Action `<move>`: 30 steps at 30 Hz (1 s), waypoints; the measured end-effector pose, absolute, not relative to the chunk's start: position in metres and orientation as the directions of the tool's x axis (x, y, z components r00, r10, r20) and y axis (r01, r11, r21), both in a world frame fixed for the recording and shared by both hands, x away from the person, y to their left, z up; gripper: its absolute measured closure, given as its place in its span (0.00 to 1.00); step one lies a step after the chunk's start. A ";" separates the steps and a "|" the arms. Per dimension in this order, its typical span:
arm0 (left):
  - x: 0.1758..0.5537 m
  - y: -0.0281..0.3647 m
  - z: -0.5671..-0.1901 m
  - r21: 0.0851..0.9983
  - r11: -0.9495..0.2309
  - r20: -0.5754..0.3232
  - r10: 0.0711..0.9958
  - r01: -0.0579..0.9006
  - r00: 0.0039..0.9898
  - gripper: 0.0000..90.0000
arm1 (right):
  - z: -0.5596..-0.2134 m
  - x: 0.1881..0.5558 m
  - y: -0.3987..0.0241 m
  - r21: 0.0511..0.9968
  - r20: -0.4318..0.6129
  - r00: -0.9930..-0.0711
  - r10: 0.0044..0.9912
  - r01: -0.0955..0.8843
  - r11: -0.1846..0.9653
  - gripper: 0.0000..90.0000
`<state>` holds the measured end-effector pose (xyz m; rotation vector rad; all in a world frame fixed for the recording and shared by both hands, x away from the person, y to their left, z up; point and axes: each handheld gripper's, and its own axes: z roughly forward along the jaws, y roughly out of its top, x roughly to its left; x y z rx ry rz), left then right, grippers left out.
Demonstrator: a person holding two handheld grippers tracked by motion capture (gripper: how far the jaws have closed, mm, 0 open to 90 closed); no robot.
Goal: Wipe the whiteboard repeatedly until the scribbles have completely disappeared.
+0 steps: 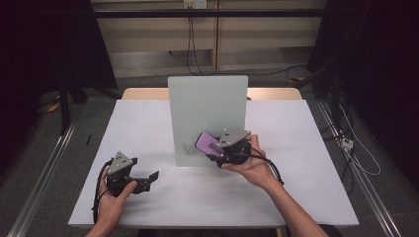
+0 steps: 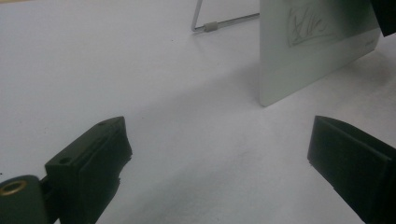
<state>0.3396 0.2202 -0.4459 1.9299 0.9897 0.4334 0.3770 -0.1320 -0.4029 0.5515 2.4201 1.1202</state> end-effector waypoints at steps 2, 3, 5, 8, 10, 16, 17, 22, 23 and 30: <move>0.340 0.220 -0.446 0.838 -0.283 -0.081 0.780 0.466 0.621 0.06 | -0.404 0.377 -0.128 0.778 -0.199 -0.841 0.504 0.178 0.603 0.46; 0.340 0.220 -0.446 0.838 -0.283 -0.081 0.780 0.466 0.621 0.06 | -0.405 0.377 -0.123 0.766 -0.205 -0.845 0.494 0.176 0.618 0.46; 0.340 0.220 -0.446 0.840 -0.275 -0.087 0.783 0.468 0.616 0.06 | -0.404 0.378 -0.120 0.762 -0.206 -0.846 0.492 0.177 0.623 0.46; 0.340 0.220 -0.446 0.839 -0.276 -0.087 0.783 0.469 0.616 0.06 | -0.404 0.379 -0.118 0.761 -0.204 -0.850 0.485 0.174 0.625 0.46; 0.340 0.220 -0.446 0.838 -0.281 -0.083 0.782 0.468 0.618 0.06 | -0.404 0.379 -0.117 0.762 -0.201 -0.852 0.483 0.173 0.624 0.46; 0.340 0.220 -0.446 0.838 -0.286 -0.079 0.779 0.464 0.622 0.06 | -0.407 0.379 -0.106 0.736 -0.218 -0.864 0.453 0.159 0.658 0.46; 0.340 0.220 -0.446 0.841 -0.278 -0.084 0.781 0.464 0.619 0.06 | -0.409 0.379 -0.104 0.739 -0.208 -0.867 0.453 0.164 0.653 0.47; 0.340 0.221 -0.446 0.840 -0.276 -0.085 0.783 0.467 0.616 0.06 | -0.422 0.377 -0.090 0.722 -0.186 -0.887 0.422 0.168 0.671 0.47; 0.339 0.221 -0.446 0.842 -0.275 -0.085 0.783 0.465 0.617 0.06 | -0.427 0.376 -0.084 0.704 -0.192 -0.892 0.409 0.165 0.691 0.47; 0.340 0.221 -0.446 0.841 -0.276 -0.086 0.781 0.466 0.619 0.06 | -0.434 0.376 -0.078 0.702 -0.163 -0.907 0.389 0.171 0.692 0.47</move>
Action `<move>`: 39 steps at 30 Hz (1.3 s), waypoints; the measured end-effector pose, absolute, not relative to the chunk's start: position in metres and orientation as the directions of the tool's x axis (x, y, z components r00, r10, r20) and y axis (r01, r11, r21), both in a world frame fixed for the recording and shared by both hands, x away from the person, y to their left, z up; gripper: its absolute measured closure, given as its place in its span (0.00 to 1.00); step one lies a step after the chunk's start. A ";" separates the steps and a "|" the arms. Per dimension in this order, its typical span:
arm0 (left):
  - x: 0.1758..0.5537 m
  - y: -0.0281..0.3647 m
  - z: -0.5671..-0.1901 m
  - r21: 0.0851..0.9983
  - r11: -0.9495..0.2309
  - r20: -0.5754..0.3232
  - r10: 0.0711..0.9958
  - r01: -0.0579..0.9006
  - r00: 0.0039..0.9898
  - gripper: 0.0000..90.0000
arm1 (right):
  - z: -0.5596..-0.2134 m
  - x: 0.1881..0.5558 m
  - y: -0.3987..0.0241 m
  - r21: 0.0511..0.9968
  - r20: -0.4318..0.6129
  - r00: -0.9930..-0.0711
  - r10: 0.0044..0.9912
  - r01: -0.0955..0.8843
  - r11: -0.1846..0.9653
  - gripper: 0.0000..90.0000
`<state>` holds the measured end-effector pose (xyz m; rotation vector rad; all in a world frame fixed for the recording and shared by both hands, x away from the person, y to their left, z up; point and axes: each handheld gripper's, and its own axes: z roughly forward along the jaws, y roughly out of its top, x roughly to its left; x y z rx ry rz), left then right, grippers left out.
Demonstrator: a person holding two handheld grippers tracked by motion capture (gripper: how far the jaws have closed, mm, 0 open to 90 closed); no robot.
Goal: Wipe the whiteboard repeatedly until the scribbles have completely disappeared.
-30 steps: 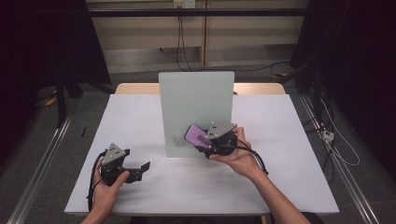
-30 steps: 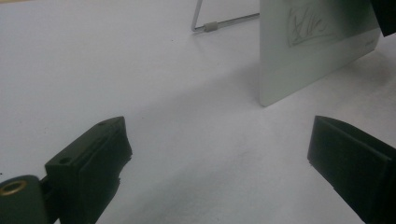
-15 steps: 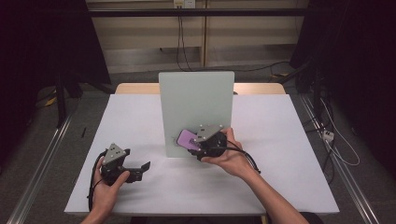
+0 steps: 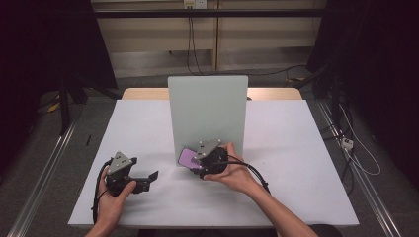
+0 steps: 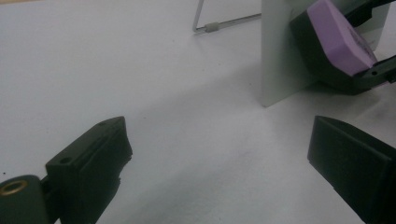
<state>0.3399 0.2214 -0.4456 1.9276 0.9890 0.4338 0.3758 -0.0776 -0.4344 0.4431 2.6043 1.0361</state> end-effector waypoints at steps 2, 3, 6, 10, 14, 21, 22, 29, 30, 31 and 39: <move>0.340 0.221 -0.446 0.842 -0.276 -0.086 0.779 0.464 0.621 0.06 | -0.436 0.375 -0.076 0.699 -0.168 -0.908 0.383 0.165 0.696 0.47; 0.340 0.221 -0.446 0.840 -0.277 -0.086 0.780 0.466 0.619 0.06 | -0.436 0.375 -0.076 0.698 -0.166 -0.908 0.385 0.168 0.696 0.47; 0.340 0.221 -0.446 0.838 -0.279 -0.089 0.777 0.469 0.623 0.06 | -0.434 0.375 -0.077 0.697 -0.175 -0.904 0.391 0.167 0.698 0.47; 0.339 0.220 -0.446 0.837 -0.280 -0.091 0.775 0.469 0.625 0.06 | -0.425 0.377 -0.083 0.713 -0.184 -0.891 0.415 0.170 0.680 0.47; 0.340 0.220 -0.447 0.837 -0.278 -0.092 0.777 0.470 0.623 0.06 | -0.414 0.379 -0.092 0.732 -0.194 -0.876 0.441 0.170 0.660 0.47; 0.340 0.220 -0.447 0.835 -0.285 -0.088 0.774 0.470 0.627 0.06 | -0.386 0.387 -0.105 0.772 -0.209 -0.842 0.497 0.170 0.613 0.47; 0.340 0.220 -0.447 0.837 -0.281 -0.092 0.774 0.470 0.626 0.06 | -0.386 0.387 -0.105 0.772 -0.209 -0.842 0.497 0.170 0.613 0.47; 0.340 0.219 -0.447 0.833 -0.294 -0.085 0.768 0.468 0.634 0.06 | -0.392 0.386 -0.092 0.772 -0.209 -0.849 0.485 0.162 0.615 0.46; 0.340 0.219 -0.447 0.833 -0.294 -0.085 0.768 0.468 0.634 0.06 | -0.392 0.386 -0.092 0.772 -0.209 -0.849 0.485 0.162 0.615 0.46; 0.340 0.220 -0.447 0.832 -0.296 -0.085 0.768 0.470 0.634 0.06 | -0.394 0.387 -0.087 0.770 -0.200 -0.854 0.480 0.166 0.616 0.46; 0.340 0.220 -0.447 0.832 -0.296 -0.086 0.767 0.470 0.636 0.06 | -0.402 0.386 -0.069 0.757 -0.188 -0.865 0.465 0.175 0.630 0.47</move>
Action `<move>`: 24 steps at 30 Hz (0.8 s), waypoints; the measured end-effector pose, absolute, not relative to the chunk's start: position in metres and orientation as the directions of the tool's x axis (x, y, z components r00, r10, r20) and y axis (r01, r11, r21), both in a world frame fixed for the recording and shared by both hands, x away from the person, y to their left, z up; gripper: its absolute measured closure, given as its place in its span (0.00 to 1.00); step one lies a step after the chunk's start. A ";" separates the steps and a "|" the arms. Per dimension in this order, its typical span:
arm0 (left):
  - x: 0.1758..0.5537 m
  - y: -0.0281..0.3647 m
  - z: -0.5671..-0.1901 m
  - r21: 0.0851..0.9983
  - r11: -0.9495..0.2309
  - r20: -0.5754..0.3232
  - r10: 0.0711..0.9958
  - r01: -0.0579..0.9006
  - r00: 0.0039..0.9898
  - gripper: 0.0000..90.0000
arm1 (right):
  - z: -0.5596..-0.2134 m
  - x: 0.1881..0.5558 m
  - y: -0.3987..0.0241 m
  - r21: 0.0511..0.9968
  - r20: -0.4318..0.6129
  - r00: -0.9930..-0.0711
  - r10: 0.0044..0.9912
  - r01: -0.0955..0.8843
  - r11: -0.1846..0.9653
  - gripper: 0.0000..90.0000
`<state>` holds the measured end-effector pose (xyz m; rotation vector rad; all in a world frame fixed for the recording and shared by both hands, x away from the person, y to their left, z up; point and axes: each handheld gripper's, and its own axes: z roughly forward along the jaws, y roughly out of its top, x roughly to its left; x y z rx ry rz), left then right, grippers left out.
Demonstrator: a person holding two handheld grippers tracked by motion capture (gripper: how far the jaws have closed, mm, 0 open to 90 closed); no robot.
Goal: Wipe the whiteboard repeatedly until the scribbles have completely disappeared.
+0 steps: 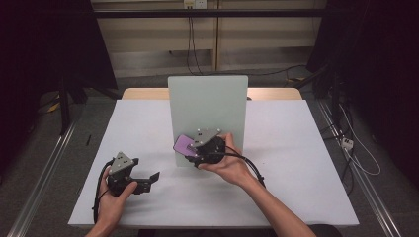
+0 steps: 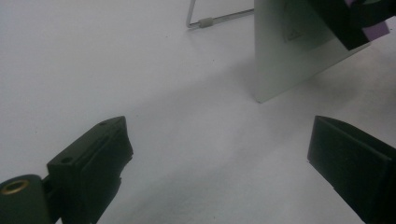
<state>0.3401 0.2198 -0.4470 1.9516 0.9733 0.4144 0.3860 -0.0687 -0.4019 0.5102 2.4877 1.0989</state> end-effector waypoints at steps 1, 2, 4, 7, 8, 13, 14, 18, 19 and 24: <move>0.340 0.220 -0.447 0.832 -0.296 -0.087 0.766 0.470 0.637 0.06 | -0.402 0.386 -0.069 0.757 -0.188 -0.865 0.465 0.175 0.630 0.47; 0.340 0.219 -0.447 0.832 -0.296 -0.086 0.766 0.469 0.637 0.06 | -0.406 0.385 -0.063 0.755 -0.177 -0.869 0.461 0.181 0.631 0.47; 0.340 0.220 -0.447 0.832 -0.294 -0.087 0.768 0.470 0.635 0.06 | -0.411 0.384 -0.057 0.742 -0.185 -0.875 0.448 0.175 0.647 0.47; 0.340 0.220 -0.447 0.834 -0.289 -0.090 0.769 0.471 0.632 0.06 | -0.415 0.382 -0.053 0.731 -0.193 -0.878 0.437 0.168 0.661 0.47; 0.340 0.220 -0.447 0.834 -0.289 -0.091 0.769 0.471 0.632 0.06 | -0.419 0.381 -0.050 0.723 -0.190 -0.883 0.428 0.170 0.670 0.47; 0.340 0.220 -0.447 0.835 -0.291 -0.088 0.767 0.467 0.635 0.06 | -0.428 0.380 -0.045 0.712 -0.166 -0.898 0.407 0.177 0.679 0.47; 0.339 0.220 -0.447 0.835 -0.291 -0.089 0.766 0.467 0.636 0.06 | -0.432 0.381 -0.043 0.717 -0.141 -0.904 0.404 0.188 0.671 0.47; 0.340 0.220 -0.447 0.837 -0.281 -0.095 0.769 0.469 0.632 0.06 | -0.437 0.379 -0.036 0.703 -0.155 -0.910 0.384 0.171 0.690 0.47; 0.340 0.220 -0.447 0.837 -0.281 -0.095 0.769 0.469 0.632 0.06 | -0.437 0.379 -0.036 0.703 -0.155 -0.910 0.384 0.171 0.690 0.47; 0.339 0.221 -0.446 0.837 -0.283 -0.093 0.770 0.468 0.632 0.06 | -0.425 0.383 -0.041 0.728 -0.170 -0.899 0.405 0.163 0.666 0.47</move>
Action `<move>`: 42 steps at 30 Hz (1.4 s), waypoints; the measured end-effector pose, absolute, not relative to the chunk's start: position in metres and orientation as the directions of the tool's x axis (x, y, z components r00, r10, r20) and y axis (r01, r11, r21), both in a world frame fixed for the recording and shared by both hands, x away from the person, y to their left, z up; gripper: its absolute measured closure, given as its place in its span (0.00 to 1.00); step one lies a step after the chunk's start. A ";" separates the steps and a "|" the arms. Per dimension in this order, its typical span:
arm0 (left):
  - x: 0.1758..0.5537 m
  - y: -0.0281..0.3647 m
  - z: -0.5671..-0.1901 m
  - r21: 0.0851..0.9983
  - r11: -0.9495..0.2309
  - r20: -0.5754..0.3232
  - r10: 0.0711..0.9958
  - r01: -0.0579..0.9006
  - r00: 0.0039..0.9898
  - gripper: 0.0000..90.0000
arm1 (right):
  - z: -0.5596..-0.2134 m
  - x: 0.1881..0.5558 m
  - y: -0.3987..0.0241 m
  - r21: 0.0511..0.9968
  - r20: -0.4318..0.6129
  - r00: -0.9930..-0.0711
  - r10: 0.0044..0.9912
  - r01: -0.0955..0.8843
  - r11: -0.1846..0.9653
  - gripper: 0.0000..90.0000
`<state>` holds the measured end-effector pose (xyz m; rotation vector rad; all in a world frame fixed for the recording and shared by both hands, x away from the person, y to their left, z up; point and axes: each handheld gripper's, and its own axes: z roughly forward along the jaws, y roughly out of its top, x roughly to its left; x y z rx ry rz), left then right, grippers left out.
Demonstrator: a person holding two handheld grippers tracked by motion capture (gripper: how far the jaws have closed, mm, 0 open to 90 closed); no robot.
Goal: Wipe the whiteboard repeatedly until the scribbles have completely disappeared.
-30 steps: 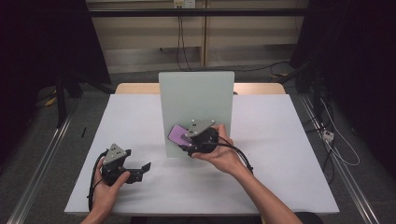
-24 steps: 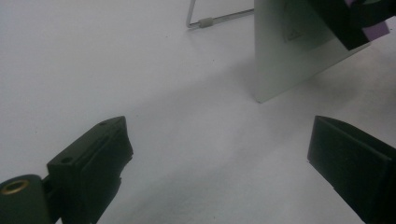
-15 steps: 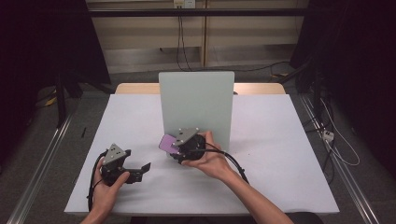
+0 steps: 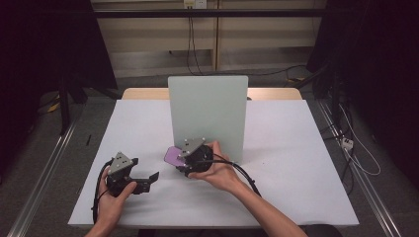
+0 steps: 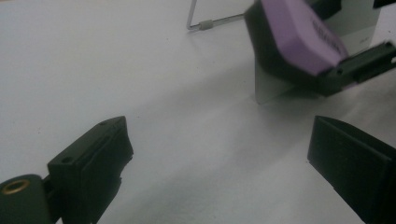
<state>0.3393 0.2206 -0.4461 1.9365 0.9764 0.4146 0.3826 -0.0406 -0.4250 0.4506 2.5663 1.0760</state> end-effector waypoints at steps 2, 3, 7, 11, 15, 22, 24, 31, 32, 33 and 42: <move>0.339 0.221 -0.446 0.837 -0.283 -0.093 0.769 0.468 0.632 0.06 | -0.416 0.385 -0.045 0.735 -0.174 -0.892 0.417 0.164 0.658 0.47; 0.339 0.221 -0.446 0.837 -0.283 -0.093 0.769 0.468 0.632 0.06 | -0.416 0.385 -0.045 0.735 -0.174 -0.892 0.417 0.164 0.658 0.47; 0.339 0.221 -0.446 0.839 -0.281 -0.094 0.769 0.467 0.632 0.06 | -0.402 0.390 -0.054 0.764 -0.173 -0.880 0.443 0.164 0.624 0.47; 0.340 0.220 -0.446 0.837 -0.286 -0.089 0.770 0.466 0.632 0.06 | -0.389 0.393 -0.059 0.780 -0.184 -0.868 0.462 0.157 0.606 0.47; 0.340 0.220 -0.446 0.837 -0.287 -0.090 0.767 0.465 0.635 0.06 | -0.381 0.397 -0.058 0.785 -0.189 -0.863 0.469 0.155 0.600 0.47; 0.339 0.220 -0.446 0.838 -0.286 -0.089 0.769 0.465 0.633 0.06 | -0.401 0.392 -0.037 0.752 -0.205 -0.887 0.414 0.128 0.647 0.47; 0.339 0.221 -0.446 0.838 -0.284 -0.090 0.770 0.466 0.631 0.06 | -0.407 0.390 -0.029 0.734 -0.220 -0.896 0.387 0.109 0.671 0.47; 0.339 0.221 -0.446 0.837 -0.289 -0.088 0.766 0.464 0.636 0.06 | -0.420 0.387 -0.017 0.716 -0.206 -0.912 0.355 0.106 0.690 0.47; 0.339 0.221 -0.445 0.837 -0.290 -0.088 0.766 0.464 0.636 0.06 | -0.425 0.387 -0.015 0.708 -0.192 -0.919 0.344 0.113 0.697 0.47; 0.339 0.221 -0.445 0.837 -0.290 -0.088 0.766 0.464 0.636 0.06 | -0.425 0.387 -0.015 0.708 -0.192 -0.919 0.344 0.113 0.697 0.47; 0.338 0.222 -0.445 0.839 -0.284 -0.089 0.770 0.464 0.632 0.06 | -0.433 0.384 -0.026 0.719 -0.150 -0.921 0.359 0.147 0.679 0.47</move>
